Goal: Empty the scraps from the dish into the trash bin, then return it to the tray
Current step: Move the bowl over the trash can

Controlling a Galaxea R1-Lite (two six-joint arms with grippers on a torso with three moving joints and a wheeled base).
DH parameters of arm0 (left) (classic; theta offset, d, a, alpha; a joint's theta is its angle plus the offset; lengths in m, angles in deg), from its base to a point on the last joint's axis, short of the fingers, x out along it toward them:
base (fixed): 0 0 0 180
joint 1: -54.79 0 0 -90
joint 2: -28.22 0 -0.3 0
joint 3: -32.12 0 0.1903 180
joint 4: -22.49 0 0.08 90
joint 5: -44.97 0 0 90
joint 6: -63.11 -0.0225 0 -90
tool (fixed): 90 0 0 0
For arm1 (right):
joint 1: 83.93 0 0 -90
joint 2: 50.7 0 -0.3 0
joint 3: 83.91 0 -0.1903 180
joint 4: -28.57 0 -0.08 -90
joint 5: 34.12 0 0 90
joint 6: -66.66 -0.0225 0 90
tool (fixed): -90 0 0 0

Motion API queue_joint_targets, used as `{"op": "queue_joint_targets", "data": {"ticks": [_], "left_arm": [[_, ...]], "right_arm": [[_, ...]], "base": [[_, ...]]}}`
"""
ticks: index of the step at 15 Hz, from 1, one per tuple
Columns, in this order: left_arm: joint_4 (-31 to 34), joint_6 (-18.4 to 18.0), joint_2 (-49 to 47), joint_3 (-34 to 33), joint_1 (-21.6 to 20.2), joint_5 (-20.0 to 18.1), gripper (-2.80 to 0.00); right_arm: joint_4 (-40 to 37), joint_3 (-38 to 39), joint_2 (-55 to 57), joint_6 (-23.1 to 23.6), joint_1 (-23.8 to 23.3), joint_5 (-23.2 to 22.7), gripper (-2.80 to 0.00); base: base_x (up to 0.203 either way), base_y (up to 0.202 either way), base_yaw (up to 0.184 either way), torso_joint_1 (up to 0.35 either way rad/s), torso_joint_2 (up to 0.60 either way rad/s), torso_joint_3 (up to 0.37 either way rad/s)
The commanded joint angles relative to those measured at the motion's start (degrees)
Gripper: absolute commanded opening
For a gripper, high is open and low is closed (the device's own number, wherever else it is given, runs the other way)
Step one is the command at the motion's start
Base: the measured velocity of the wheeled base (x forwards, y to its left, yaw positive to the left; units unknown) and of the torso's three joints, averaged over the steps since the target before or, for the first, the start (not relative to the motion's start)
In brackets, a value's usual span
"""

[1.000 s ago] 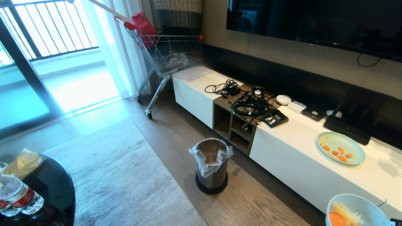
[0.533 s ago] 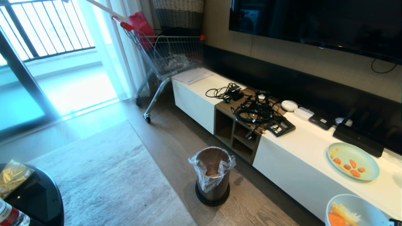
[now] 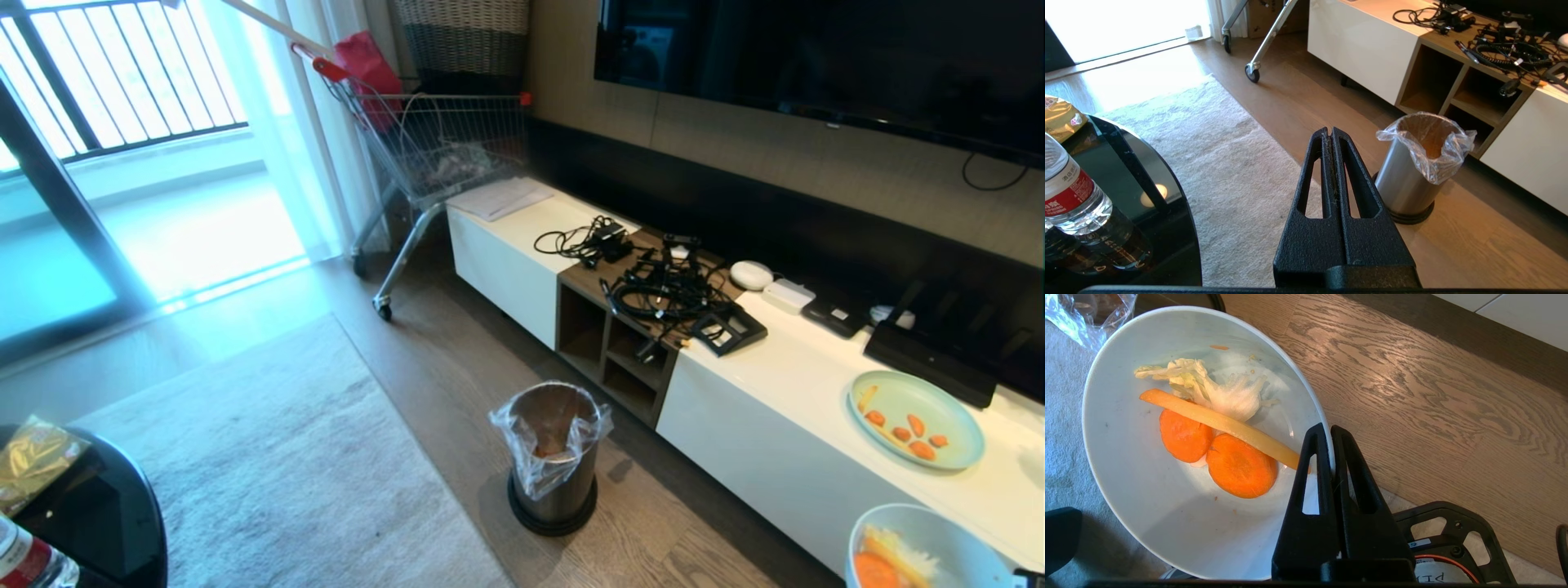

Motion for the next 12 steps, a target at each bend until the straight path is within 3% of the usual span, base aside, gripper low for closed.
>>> {"op": "queue_joint_targets", "data": {"ticks": [1,12], "left_arm": [[0.0,0.0,0.0,0.0,0.0,0.0,-2.80],[0.0,0.0,0.0,0.0,0.0,0.0,-2.80]], "right_arm": [[-0.2,-0.3,0.0,-0.2,0.0,0.2,-2.80],[0.3,-0.1,-0.1,1.5,0.0,0.2,-2.80]], "base": [[0.000,0.000,0.000,0.000,0.00,0.000],[0.000,0.000,0.000,0.000,0.00,0.000]]}}
